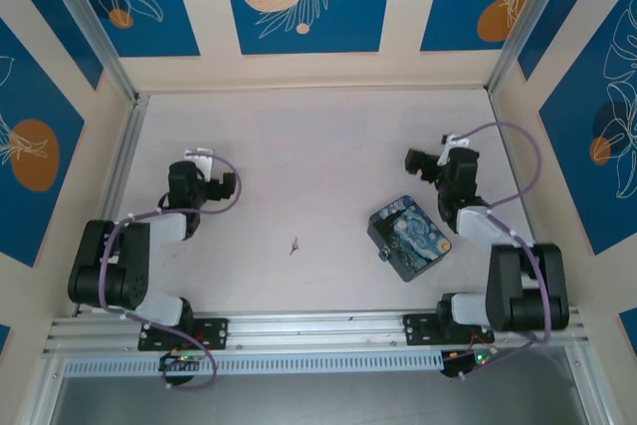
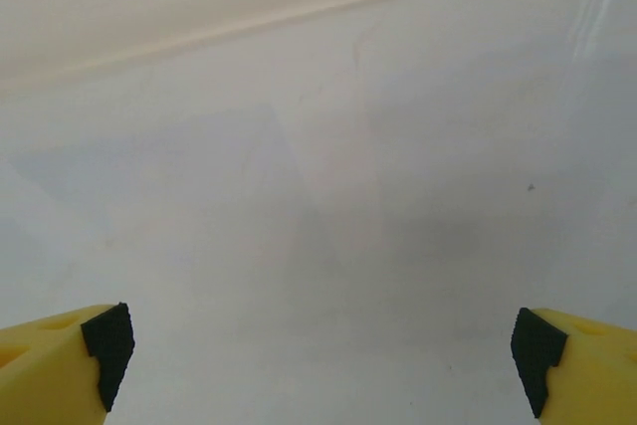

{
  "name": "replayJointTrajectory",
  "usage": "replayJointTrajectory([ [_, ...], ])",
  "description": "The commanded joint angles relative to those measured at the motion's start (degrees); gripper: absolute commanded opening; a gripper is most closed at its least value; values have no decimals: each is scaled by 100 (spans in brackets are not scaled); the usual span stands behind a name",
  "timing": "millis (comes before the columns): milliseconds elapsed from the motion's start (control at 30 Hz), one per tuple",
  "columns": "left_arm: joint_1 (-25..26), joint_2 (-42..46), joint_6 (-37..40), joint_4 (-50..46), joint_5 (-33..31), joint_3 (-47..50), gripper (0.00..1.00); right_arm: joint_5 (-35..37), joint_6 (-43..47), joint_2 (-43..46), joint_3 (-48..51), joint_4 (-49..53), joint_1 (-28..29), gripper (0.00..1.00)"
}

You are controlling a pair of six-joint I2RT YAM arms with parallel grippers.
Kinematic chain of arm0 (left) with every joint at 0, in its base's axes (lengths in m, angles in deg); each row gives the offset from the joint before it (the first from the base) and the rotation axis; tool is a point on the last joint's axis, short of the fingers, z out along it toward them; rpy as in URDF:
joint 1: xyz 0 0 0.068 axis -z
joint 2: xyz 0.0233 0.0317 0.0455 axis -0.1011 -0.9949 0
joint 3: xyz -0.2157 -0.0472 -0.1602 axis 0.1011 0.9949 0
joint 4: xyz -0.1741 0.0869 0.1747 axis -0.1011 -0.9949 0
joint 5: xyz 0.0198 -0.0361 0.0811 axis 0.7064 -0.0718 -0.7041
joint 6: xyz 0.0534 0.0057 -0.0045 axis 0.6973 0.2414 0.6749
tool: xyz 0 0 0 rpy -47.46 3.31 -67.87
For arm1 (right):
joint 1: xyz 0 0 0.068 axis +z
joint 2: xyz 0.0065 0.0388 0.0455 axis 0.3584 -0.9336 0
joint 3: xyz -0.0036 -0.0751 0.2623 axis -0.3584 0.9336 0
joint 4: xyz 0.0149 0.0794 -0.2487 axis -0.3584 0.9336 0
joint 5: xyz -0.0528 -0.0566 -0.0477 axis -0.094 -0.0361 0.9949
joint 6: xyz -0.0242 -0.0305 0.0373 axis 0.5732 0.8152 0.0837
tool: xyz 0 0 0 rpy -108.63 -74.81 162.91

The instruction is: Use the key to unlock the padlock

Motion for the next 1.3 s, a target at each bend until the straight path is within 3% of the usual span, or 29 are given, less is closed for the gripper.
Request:
replayJointTrajectory([
  [0,-61,514,-391,-1420,62,-769,100,-322,-1734,577,-700,2535,-317,99],
  [67,-55,653,-985,-2049,48,-1167,100,-454,-2044,809,-930,3395,-371,99],
  [200,27,709,-2092,-3489,622,-1964,100,-567,-2670,1421,-1080,5159,-360,99],
  [300,253,618,-2622,-4068,1046,-2334,100,-167,-3303,1913,-1002,6405,-268,100],
  [467,967,598,-2879,-4150,949,-2520,100,761,-4144,2734,-796,7576,41,99],
  [600,1415,405,-2784,-4367,762,-2805,100,636,-4384,2793,-776,7965,160,99],
  [800,1591,268,-2799,-4424,745,-2977,100,254,-4789,2499,-349,7616,649,99],
  [1000,1603,301,-2755,-4593,701,-3026,100,-371,-4876,2091,-86,6175,1296,99],
  [1267,1636,331,-2865,-4606,731,-2916,100,-676,-4177,-79,-1480,4804,2158,99],
])
